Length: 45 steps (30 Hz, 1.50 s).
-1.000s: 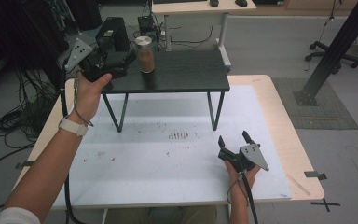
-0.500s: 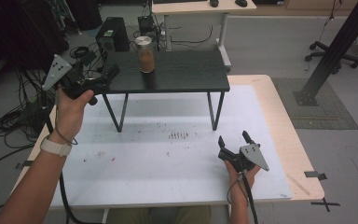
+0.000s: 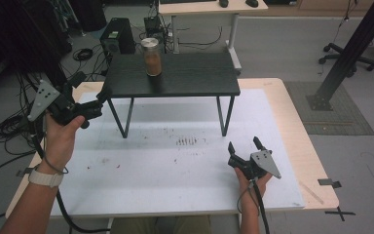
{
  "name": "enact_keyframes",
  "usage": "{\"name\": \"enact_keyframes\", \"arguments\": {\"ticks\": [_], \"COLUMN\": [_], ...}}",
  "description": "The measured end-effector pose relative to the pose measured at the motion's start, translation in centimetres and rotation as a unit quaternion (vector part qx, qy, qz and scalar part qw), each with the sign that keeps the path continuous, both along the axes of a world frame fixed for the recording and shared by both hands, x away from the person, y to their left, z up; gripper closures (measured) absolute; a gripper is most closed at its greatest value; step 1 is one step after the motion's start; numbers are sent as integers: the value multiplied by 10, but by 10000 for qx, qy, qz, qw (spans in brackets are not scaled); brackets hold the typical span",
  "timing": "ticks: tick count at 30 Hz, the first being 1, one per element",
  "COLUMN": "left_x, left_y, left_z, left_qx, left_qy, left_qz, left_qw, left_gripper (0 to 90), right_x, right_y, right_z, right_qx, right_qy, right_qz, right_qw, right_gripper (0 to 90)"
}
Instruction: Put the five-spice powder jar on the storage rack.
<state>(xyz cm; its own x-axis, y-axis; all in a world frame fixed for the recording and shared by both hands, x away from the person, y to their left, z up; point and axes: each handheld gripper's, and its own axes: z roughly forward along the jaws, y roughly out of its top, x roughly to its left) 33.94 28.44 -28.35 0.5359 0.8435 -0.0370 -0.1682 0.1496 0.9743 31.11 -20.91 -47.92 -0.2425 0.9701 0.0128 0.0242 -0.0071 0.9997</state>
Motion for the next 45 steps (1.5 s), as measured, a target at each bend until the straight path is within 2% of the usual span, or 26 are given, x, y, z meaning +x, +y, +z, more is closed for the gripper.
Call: {"name": "enact_keyframes", "arguments": {"ticks": [4,11,14,17,21,29,34,39,42,45], "left_x": [-4,-15,-20,-25,-31,-37,-38,-39,-39,-38], "left_y": [8,18,23,29,37,50,49,48,46,43], "left_z": [-12,-38,-52,-66,-88,-130,-144,-154,-158,-163], "left_qx": [-74,12,93,75,150,334,423,391,520,467], "left_qy": [97,127,209,296,441,797,865,945,970,983], "left_qz": [63,286,404,465,644,953,1039,1065,1076,1095], "left_qw": [9999,9995,9989,9984,9968,9917,9899,9890,9881,9880], "left_gripper": [4,12,9,8,5,5,6,7,8,15], "right_x": [0,0,0,0,0,0,0,0,0,0], "right_y": [0,0,0,0,0,0,0,0,0,0], "right_z": [0,0,0,0,0,0,0,0,0,0], "right_qx": [1,12,10,12,7,6,4,2,2,2], "right_qy": [5,2,3,2,-3,-1,2,4,0,-4], "right_qz": [2,2,4,6,2,7,10,10,9,12], "right_qw": [10000,10000,10000,10000,10000,10000,10000,10000,10000,10000], "right_gripper": [94,94,94,94,94,94,94,94,94,94]}}
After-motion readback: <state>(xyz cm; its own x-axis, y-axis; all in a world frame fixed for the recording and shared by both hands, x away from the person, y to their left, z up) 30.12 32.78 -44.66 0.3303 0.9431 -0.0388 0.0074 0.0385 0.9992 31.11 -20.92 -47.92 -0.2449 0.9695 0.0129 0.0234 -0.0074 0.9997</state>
